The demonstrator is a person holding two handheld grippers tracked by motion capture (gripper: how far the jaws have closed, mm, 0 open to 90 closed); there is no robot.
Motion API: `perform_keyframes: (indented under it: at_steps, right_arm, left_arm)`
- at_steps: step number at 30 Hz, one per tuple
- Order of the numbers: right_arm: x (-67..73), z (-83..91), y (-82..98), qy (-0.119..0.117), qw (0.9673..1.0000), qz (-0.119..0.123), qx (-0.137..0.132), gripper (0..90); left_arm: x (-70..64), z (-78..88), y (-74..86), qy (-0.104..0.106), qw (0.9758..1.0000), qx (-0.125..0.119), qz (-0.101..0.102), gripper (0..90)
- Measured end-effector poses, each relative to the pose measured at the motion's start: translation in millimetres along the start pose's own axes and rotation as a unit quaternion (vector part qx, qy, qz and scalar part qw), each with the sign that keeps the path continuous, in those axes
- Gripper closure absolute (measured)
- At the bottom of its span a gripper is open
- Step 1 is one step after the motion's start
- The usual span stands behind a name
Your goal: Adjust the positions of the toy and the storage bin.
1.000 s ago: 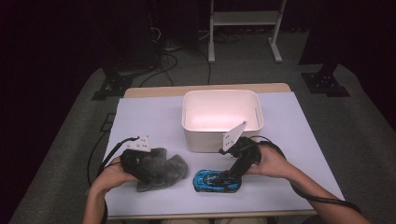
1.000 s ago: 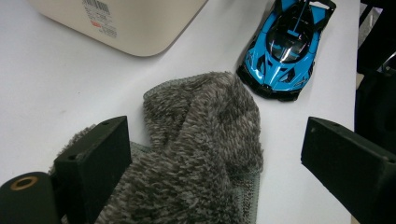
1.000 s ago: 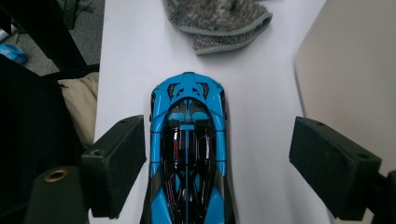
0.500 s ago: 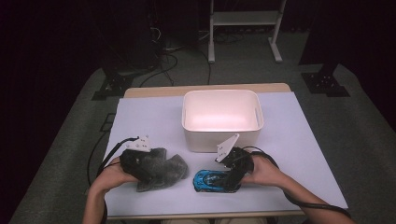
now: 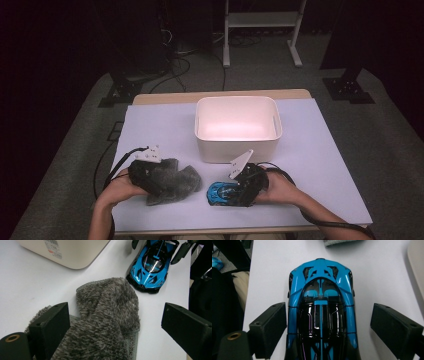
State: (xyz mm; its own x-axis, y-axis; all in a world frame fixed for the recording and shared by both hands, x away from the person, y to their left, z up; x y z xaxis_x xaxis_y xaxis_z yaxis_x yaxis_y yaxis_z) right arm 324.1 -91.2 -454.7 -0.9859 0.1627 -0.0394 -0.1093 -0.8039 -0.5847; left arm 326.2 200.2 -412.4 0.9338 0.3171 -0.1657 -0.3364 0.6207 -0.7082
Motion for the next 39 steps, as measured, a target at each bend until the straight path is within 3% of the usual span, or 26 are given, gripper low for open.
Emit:
perform_keyframes:
  at_steps: [23,39]
  right_arm:
    - [7.9,-15.7,10.5,0.013,0.9999,0.010,-0.002,12.3]
    - [9.4,-12.6,18.2,0.027,0.9995,0.004,-0.018,16.5]
  left_arm:
    - [0.8,0.0,1.2,0.001,1.0000,0.001,0.002,7.4]
    - [0.2,-0.9,0.7,0.003,1.0000,0.002,0.000,7.3]
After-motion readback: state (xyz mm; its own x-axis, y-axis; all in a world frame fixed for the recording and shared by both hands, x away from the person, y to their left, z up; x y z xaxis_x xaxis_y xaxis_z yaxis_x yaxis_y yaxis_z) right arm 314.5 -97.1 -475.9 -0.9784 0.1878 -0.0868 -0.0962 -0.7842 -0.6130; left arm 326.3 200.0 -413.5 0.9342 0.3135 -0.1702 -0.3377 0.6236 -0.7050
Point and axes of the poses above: each handheld gripper's, and its own axes: z roughly backward along the jaws, y roughly out of its underside, x roughly to its left, the point moved 3 cm from there along -z, roughly forward along the jaws, and after that the axes turned 6 degrees about y, right-handed, at the moved point
